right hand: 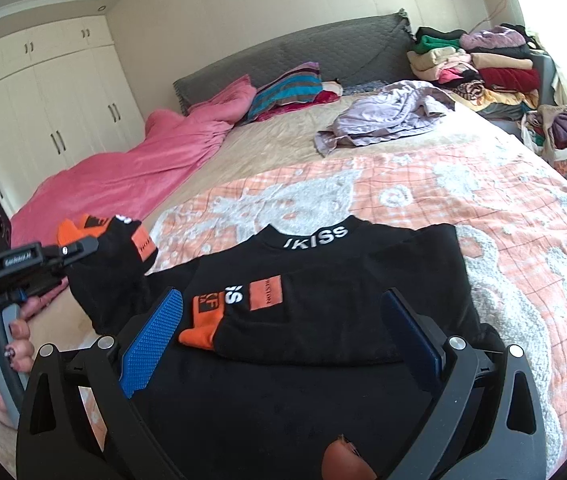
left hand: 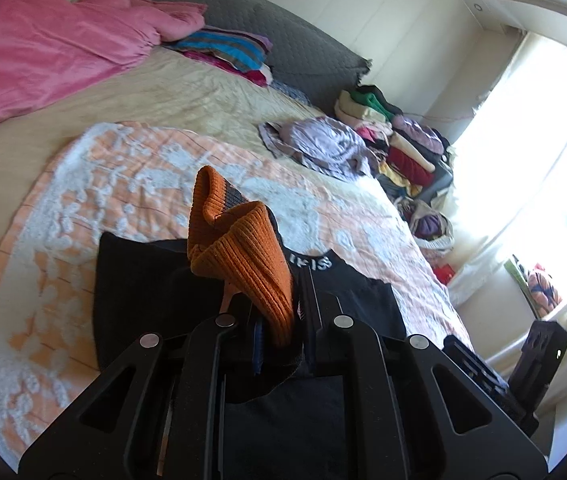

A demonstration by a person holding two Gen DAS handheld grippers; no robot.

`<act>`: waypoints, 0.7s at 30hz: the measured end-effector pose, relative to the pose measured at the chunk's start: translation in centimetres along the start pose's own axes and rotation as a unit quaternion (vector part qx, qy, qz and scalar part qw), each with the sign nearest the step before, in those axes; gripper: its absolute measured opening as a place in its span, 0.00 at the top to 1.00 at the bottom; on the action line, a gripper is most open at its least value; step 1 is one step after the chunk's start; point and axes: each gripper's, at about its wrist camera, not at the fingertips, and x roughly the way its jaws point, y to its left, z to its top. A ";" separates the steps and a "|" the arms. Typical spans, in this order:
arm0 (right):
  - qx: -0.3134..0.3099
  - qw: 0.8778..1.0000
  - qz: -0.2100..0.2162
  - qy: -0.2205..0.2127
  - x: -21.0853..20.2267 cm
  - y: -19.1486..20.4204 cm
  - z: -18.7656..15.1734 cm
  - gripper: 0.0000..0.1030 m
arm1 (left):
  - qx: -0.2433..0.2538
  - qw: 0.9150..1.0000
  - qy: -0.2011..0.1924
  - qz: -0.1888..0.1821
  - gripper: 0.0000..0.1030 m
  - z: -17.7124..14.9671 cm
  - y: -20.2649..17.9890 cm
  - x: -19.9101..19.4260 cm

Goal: Fold small clothes
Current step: 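Carry the cuff across the sweatshirt body with the left tool and release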

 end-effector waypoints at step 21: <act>0.040 0.998 -0.040 -0.007 -0.1 -3.4 0.5 0.04 | 0.092 0.986 0.126 -0.057 0.92 -5.5 -3.8 8.6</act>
